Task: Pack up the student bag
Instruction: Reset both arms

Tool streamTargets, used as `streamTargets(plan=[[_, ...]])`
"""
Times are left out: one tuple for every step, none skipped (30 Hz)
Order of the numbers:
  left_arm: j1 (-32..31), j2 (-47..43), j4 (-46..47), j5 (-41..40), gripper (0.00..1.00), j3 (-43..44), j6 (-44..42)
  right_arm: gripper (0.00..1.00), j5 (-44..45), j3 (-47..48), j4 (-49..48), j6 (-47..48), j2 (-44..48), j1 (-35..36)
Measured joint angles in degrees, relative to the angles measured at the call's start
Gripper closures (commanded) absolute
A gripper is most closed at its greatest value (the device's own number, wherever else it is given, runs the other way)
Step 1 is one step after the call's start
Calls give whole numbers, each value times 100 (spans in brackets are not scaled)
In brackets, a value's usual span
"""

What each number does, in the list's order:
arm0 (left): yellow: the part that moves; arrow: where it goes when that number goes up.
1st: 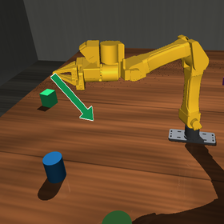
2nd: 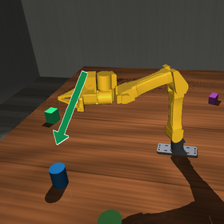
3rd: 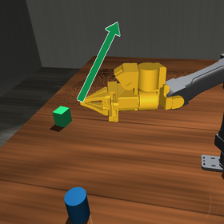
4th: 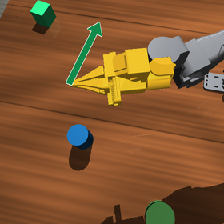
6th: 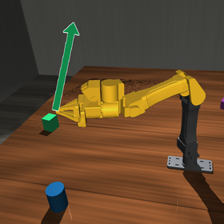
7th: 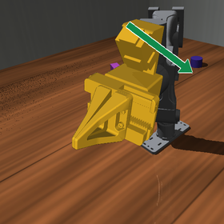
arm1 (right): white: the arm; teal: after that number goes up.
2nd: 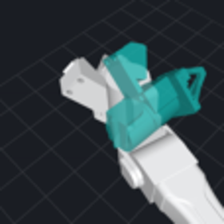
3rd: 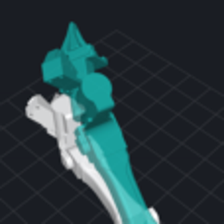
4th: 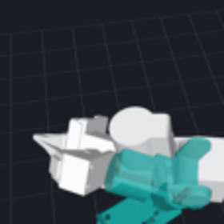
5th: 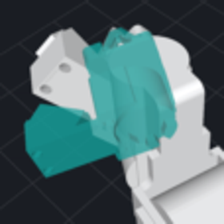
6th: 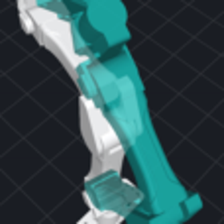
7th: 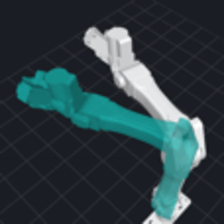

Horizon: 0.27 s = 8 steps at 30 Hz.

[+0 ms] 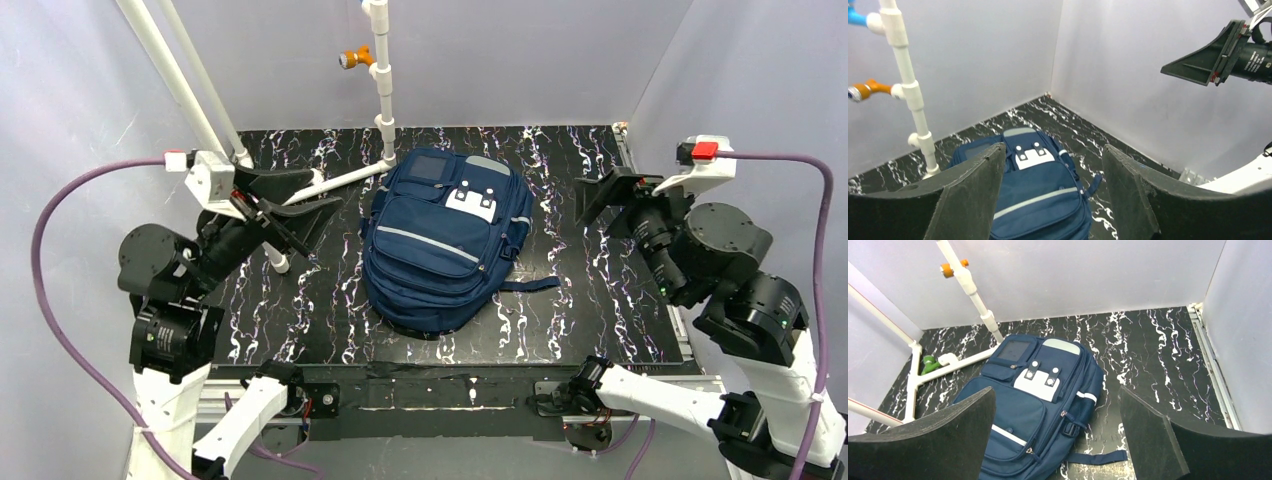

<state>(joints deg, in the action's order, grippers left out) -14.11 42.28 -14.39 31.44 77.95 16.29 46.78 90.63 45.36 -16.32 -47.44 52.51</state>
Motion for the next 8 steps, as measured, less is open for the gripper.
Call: streamTargets(plan=[[0, -57, 90, -66, 29, -4, 0, 2, 2, 57, 13, 4, 0, 0], [-2, -90, 149, -101, 29, -4, -2, 2, 4, 107, 22, 7, 4, 0], [-2, -111, 203, -151, 28, -2, -4, 2, 7, 149, 28, 9, 15, 0], [-2, -118, 232, -201, 28, 2, -9, 2, 17, 179, 33, 9, 28, 0], [0, -109, 243, -256, 28, 13, -20, 2, 44, 208, 39, 11, 46, 0], [0, -83, 243, -302, 28, 28, -20, 2, 79, 229, 42, 15, 63, 0], [0, -46, 240, -332, 27, 50, -20, 2, 107, 238, 42, 24, 81, 0], [0, 24, 240, -361, 27, 92, -2, 2, 144, 251, 52, 42, 96, 0]])
